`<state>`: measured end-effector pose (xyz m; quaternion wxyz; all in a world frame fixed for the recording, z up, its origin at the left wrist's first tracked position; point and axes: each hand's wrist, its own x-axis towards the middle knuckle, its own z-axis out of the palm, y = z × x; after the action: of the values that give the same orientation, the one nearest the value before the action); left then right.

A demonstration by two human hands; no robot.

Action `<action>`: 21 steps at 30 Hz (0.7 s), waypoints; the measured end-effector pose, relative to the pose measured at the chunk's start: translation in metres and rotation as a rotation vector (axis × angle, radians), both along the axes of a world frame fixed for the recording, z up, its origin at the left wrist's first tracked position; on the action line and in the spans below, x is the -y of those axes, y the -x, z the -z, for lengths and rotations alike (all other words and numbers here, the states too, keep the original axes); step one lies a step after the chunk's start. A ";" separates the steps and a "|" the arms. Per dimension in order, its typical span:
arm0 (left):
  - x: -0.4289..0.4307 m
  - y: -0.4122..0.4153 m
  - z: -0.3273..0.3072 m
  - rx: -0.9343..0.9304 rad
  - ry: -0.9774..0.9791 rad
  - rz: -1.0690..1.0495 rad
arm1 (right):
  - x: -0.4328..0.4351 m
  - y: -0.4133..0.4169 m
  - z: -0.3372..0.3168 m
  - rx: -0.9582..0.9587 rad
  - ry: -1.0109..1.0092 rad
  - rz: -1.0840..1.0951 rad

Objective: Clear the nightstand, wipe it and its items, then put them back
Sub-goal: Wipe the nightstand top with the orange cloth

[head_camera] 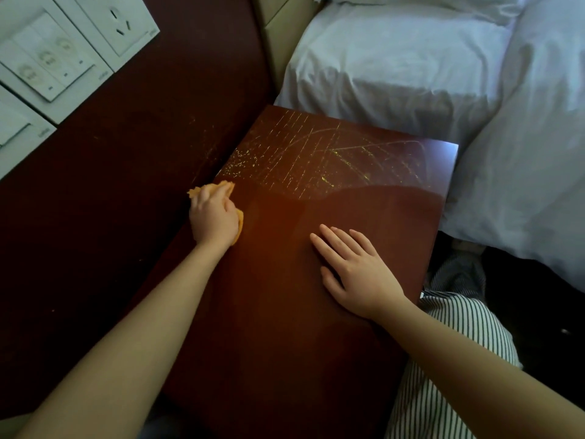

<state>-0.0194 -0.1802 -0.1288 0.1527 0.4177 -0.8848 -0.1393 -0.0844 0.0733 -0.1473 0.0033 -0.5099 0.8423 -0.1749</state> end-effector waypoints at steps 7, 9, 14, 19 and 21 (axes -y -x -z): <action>-0.030 0.022 0.004 -0.006 -0.006 0.086 | -0.001 0.000 0.000 -0.003 0.001 0.001; -0.042 0.011 0.005 0.009 -0.001 0.200 | -0.001 0.000 0.000 -0.006 -0.003 -0.010; -0.041 -0.026 0.006 0.017 0.000 0.393 | -0.001 0.001 0.001 -0.021 0.000 -0.016; -0.025 -0.012 0.002 -0.007 0.002 0.107 | -0.001 0.000 0.000 -0.012 -0.012 -0.003; -0.026 0.004 0.002 -0.012 0.015 -0.029 | 0.000 -0.001 0.000 -0.009 -0.010 0.001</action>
<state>-0.0236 -0.1541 -0.1304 0.1632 0.4285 -0.8787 -0.1331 -0.0837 0.0736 -0.1469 0.0020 -0.5100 0.8435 -0.1685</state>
